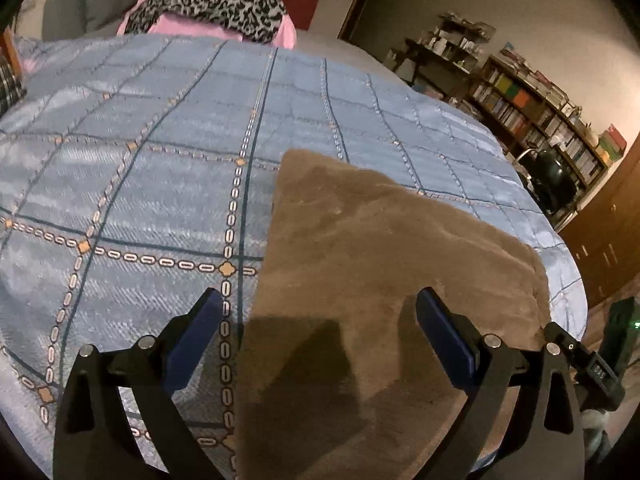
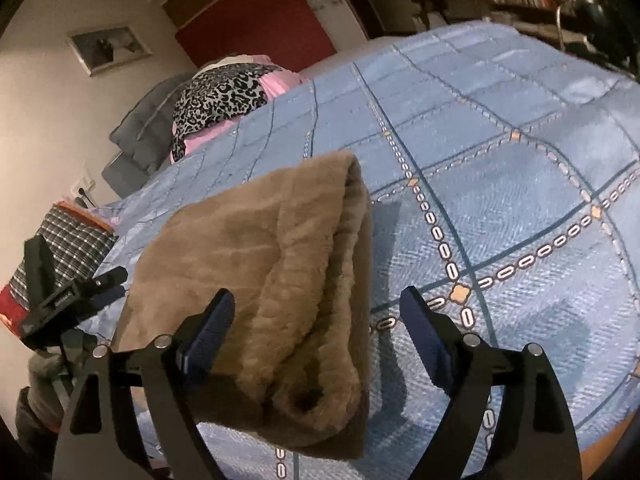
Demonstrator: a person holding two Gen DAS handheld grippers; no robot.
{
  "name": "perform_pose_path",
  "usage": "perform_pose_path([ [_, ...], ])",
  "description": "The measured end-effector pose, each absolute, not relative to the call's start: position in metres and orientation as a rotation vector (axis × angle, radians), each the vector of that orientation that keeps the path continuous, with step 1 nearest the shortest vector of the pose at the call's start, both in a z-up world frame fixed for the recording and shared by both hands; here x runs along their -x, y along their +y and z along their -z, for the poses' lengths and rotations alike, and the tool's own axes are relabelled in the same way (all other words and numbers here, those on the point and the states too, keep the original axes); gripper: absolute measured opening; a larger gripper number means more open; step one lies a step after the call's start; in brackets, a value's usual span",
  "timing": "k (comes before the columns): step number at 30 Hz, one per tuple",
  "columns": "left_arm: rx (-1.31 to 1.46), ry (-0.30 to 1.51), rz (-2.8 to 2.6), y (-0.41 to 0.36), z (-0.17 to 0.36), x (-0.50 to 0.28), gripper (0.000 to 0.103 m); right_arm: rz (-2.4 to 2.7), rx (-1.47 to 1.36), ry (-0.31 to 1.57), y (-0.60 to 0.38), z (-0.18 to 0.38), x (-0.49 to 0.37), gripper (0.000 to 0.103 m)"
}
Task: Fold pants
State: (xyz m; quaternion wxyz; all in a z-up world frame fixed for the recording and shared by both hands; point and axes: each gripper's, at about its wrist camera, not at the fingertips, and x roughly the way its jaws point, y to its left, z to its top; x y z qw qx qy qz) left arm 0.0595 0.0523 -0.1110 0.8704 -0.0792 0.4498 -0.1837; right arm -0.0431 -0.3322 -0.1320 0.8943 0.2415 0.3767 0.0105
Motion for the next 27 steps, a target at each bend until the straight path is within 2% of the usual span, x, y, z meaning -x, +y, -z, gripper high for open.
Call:
perform_pose_path([
  [12,0.130,0.990,0.441,0.045,0.126,-0.073,0.098,-0.108,-0.578,0.855,-0.337,0.152,0.025,0.084],
  [27,0.052,1.002,0.500,0.038,0.133,-0.083,0.099,-0.180,-0.606,0.907,-0.337,0.169,0.006,0.092],
])
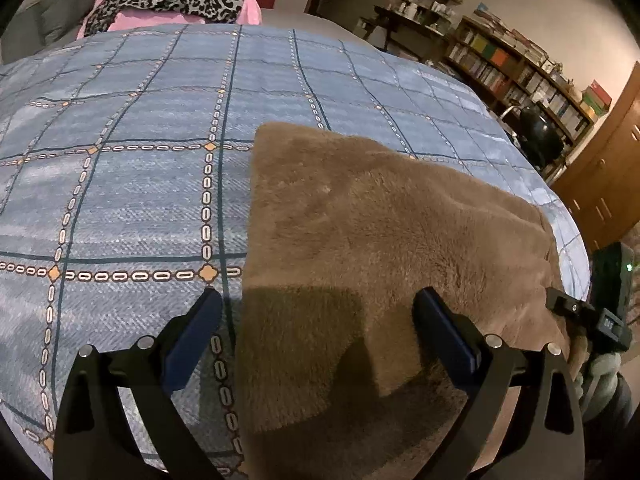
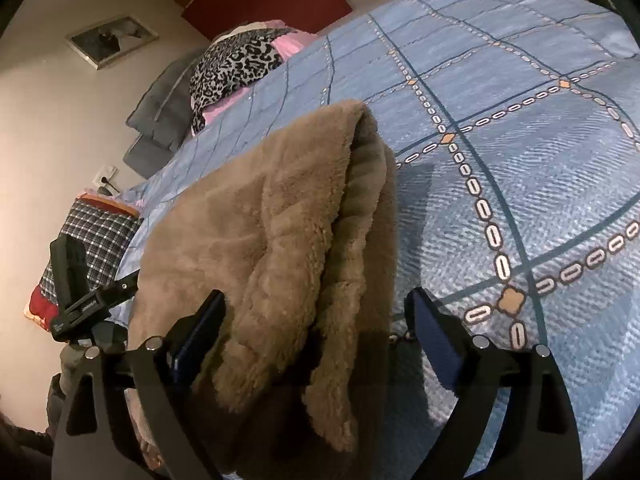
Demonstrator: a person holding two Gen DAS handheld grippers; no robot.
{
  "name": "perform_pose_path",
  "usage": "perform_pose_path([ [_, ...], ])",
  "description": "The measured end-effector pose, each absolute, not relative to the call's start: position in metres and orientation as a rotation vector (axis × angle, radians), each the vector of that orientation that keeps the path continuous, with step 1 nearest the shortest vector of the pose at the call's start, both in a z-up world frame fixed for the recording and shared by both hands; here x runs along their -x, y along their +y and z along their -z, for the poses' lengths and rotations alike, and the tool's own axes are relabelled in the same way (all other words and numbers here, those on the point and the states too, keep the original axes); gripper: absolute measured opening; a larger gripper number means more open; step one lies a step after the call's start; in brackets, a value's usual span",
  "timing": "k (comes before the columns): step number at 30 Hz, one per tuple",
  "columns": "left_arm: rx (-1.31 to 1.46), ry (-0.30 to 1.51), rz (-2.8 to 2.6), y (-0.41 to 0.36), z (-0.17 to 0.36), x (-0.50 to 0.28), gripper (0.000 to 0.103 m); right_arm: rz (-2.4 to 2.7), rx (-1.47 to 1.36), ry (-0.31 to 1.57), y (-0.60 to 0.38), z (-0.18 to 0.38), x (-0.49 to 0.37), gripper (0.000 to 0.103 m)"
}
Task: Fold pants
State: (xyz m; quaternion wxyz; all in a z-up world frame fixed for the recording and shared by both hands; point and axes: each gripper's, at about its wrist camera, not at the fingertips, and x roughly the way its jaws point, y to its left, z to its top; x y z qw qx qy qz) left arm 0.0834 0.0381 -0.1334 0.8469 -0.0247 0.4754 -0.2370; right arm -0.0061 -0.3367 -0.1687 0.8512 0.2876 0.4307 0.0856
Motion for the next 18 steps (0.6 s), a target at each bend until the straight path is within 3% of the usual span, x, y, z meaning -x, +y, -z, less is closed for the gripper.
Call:
perform_pose_path([
  [7,0.059,1.030,0.574,0.040,0.141,-0.092,0.099,-0.210,-0.595,0.938,-0.336,0.172,-0.004,0.093],
  [18,0.283,1.173,0.728,0.056,0.171,-0.119,0.099,-0.243,-0.564,0.978,-0.327,0.173,-0.020,0.094],
])
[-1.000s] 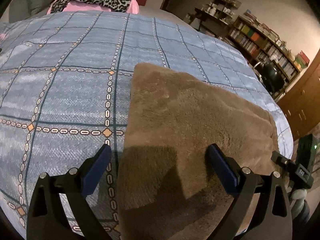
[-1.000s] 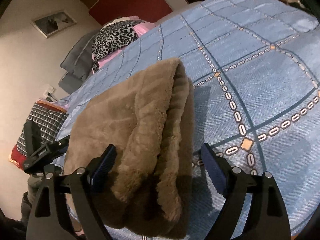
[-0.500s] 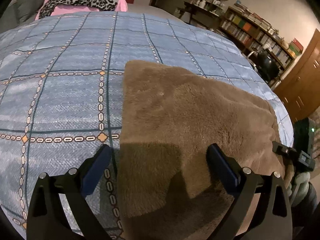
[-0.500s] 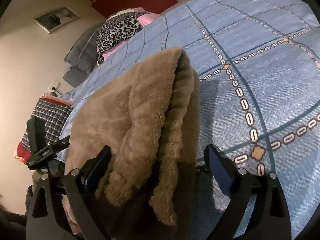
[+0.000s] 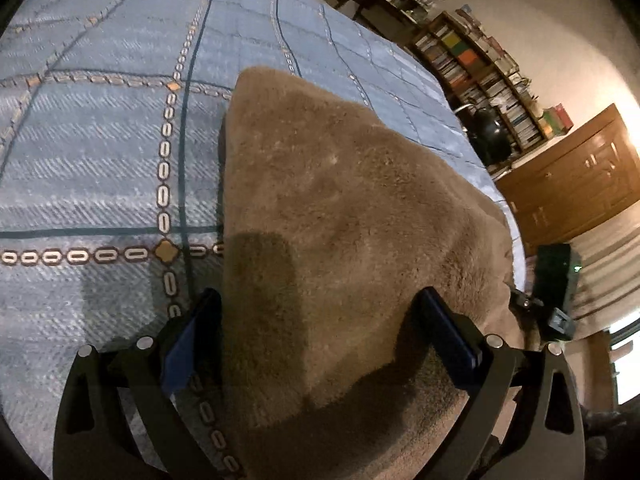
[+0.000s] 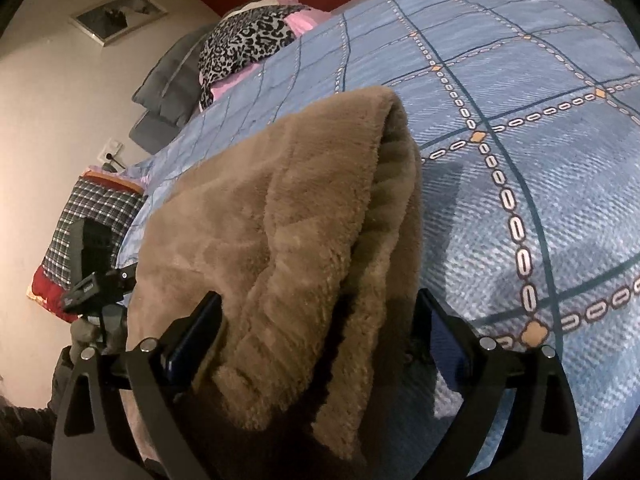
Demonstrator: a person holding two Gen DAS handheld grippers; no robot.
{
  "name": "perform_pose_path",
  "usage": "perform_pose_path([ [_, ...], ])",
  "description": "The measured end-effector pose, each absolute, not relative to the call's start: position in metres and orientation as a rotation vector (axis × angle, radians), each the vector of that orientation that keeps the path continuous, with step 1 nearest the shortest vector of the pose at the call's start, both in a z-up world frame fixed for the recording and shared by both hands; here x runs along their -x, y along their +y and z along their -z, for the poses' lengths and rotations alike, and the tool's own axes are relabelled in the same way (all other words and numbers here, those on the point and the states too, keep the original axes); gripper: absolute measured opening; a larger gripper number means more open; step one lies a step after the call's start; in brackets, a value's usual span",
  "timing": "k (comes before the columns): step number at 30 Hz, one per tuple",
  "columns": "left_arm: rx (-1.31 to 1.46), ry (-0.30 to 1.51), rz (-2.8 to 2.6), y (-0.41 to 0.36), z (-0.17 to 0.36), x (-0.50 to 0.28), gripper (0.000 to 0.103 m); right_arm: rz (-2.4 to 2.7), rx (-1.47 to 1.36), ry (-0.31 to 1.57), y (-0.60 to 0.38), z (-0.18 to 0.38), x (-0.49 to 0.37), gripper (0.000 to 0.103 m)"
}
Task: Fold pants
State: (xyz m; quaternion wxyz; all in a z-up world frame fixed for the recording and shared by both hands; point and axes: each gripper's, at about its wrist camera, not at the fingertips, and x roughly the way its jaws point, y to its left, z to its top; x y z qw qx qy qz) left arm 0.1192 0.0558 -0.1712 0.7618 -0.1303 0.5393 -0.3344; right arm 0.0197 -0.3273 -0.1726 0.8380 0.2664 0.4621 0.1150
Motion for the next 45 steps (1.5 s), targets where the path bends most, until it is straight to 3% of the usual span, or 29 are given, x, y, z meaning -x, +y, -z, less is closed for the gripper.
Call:
perform_pose_path([
  [6,0.310,1.211,0.770,0.051,0.178,-0.126,0.099,-0.255,-0.560,0.983,-0.326,0.173,-0.025,0.092],
  [10,0.322,1.211,0.786,0.048,0.182,-0.128,0.098,-0.272,-0.587,0.980,-0.328,0.174,-0.024,0.081],
  [12,0.346,1.212,0.812,0.047,0.183,-0.127,0.089,-0.274,-0.598,0.980,-0.329,0.174,-0.023,0.078],
  [17,0.374,1.205,0.842,0.038,0.184,-0.125,0.078,-0.280,-0.610,0.972,-0.329,0.173,-0.021,0.066],
  [23,0.321,1.140,0.842,0.022,0.164,-0.117,0.054,-0.269,-0.591,0.927,-0.326,0.162,-0.014,0.053],
  [30,0.292,1.048,0.837,0.008,0.124,-0.121,0.034,-0.286,-0.569,0.849,-0.328,0.131,-0.015,0.049],
  [45,0.288,0.952,0.853,-0.050,0.085,-0.195,0.031,-0.232,-0.498,0.705,-0.380,0.073,-0.079,0.047],
])
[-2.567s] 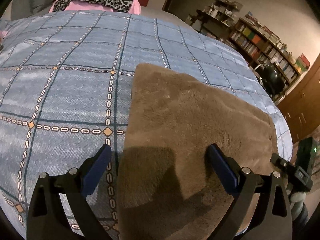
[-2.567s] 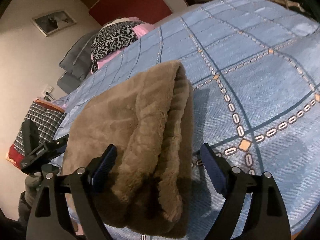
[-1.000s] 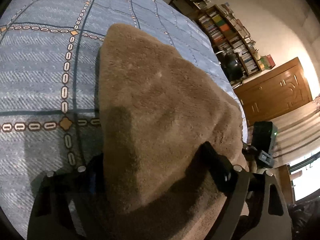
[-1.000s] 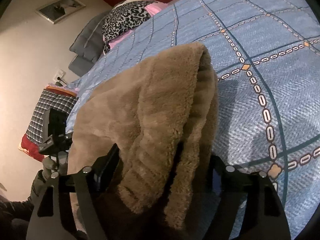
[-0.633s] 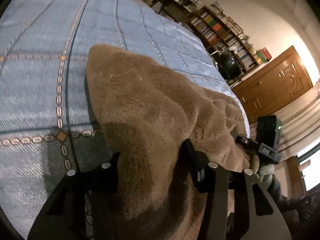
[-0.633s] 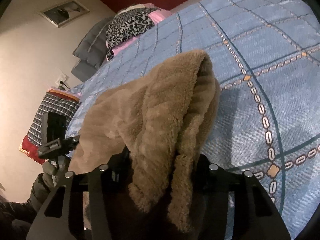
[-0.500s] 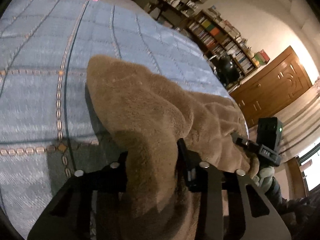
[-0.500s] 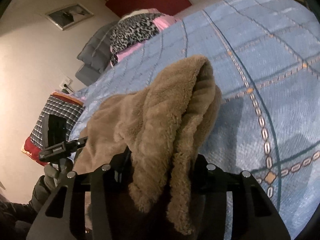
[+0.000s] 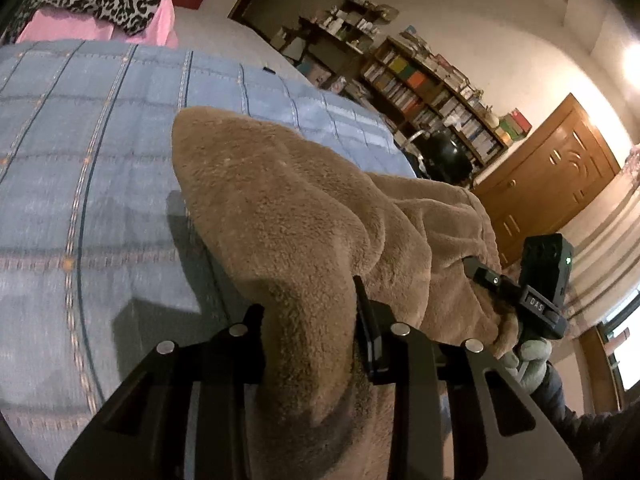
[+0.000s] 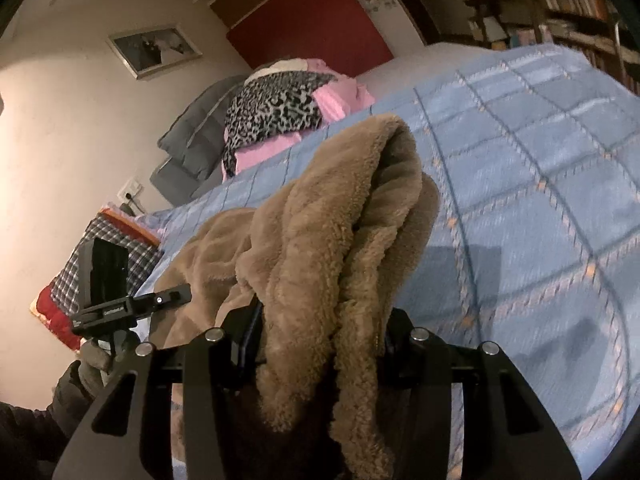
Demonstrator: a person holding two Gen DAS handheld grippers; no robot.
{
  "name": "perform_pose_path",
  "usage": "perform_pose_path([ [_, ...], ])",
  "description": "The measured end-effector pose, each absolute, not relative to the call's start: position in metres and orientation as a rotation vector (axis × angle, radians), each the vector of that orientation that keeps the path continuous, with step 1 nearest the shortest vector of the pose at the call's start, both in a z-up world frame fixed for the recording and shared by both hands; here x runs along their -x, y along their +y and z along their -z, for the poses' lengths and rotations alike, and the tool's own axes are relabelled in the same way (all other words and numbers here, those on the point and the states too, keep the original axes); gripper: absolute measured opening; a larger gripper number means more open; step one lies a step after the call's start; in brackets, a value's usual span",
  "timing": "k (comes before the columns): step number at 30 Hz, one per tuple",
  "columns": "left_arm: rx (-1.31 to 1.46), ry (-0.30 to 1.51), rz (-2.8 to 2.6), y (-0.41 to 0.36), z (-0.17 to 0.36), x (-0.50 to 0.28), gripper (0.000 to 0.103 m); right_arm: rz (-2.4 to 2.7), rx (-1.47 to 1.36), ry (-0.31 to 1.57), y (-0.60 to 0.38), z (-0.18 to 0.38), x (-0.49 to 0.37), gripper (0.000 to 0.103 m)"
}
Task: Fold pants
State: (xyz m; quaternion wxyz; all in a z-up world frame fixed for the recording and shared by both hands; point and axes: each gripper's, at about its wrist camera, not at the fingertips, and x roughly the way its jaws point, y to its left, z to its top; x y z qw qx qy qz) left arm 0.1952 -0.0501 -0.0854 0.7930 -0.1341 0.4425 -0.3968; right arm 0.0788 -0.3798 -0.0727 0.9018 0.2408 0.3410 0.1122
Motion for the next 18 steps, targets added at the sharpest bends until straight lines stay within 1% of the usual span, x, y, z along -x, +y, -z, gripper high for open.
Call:
perform_pose_path([
  [5,0.319,0.931,0.825,-0.070,0.080,-0.250,0.031,-0.220,-0.485,0.691,-0.399,0.068,-0.128,0.047],
  [9,0.336,0.924,0.806,-0.078,0.090,-0.285,0.031,-0.217,-0.475,0.687,-0.415,0.071,-0.171,0.047],
  [13,0.347,0.938,0.771,-0.089,0.105,-0.326,0.031,-0.215,-0.469,0.709,-0.429,0.082,-0.216,0.047],
  [18,0.329,0.977,0.735,-0.097,0.133,-0.357,0.031,-0.198,-0.409,0.747,-0.437,0.105,-0.255,0.047],
])
